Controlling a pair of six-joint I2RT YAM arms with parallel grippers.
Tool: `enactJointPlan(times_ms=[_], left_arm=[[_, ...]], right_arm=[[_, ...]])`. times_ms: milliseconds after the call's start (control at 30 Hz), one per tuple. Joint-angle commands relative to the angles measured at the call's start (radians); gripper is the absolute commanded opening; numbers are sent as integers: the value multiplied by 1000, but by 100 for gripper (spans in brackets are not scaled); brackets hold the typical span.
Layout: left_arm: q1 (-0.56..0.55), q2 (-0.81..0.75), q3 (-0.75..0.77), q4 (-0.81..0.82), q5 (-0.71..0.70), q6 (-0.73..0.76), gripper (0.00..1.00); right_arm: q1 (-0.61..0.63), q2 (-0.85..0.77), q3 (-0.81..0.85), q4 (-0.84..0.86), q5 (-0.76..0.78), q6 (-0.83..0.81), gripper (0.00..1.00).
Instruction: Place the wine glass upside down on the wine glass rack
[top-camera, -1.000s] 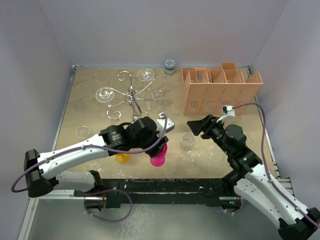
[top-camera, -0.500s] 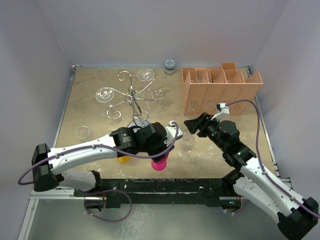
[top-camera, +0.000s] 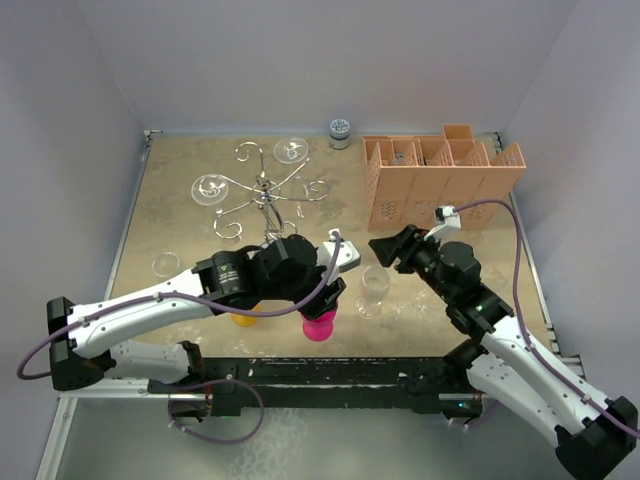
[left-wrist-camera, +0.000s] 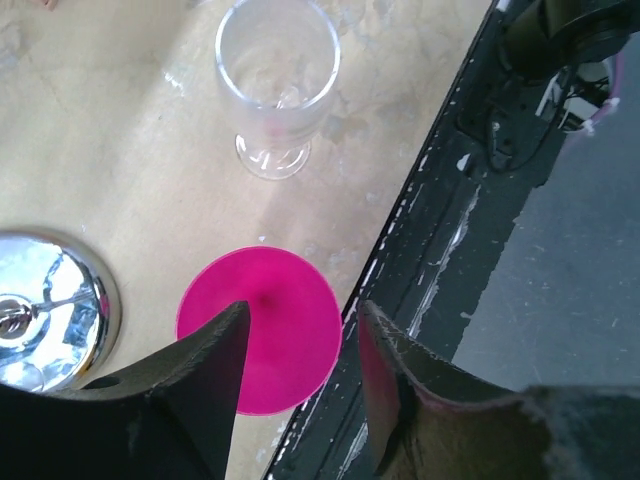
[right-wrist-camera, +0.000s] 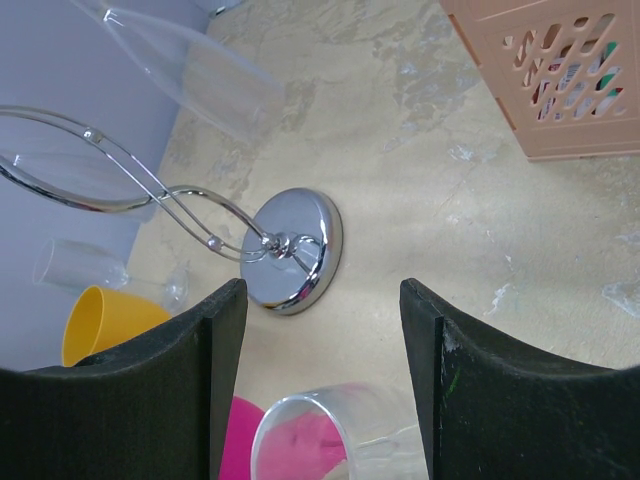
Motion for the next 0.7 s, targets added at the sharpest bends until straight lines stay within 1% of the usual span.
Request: enactJointPlan(times_ms=[0, 67, 167, 233, 433, 567, 633, 667], left_arm=[[-8, -25, -18, 44, 56, -35, 46], [-8, -1, -27, 27, 50, -45, 47], [-14, 31, -40, 18, 108, -43, 47], [-24, 45, -54, 28, 118, -41, 48], [-36, 95, -53, 3, 14, -29, 47], [-40, 120, -36, -19, -64, -37, 40], [-41, 121, -21, -16, -63, -45, 32], [-42, 121, -15, -13, -59, -45, 30]], right_arm=[[2, -24, 26, 36, 32, -3, 64], [2, -28, 24, 36, 34, -2, 64], [2, -32, 18, 35, 36, -2, 64], [2, -34, 17, 34, 39, 1, 64], [2, -40, 11, 33, 43, 5, 64], [2, -47, 15, 33, 36, 7, 63], [2, -52, 20, 33, 31, 8, 63], [2, -56, 23, 32, 32, 6, 63]])
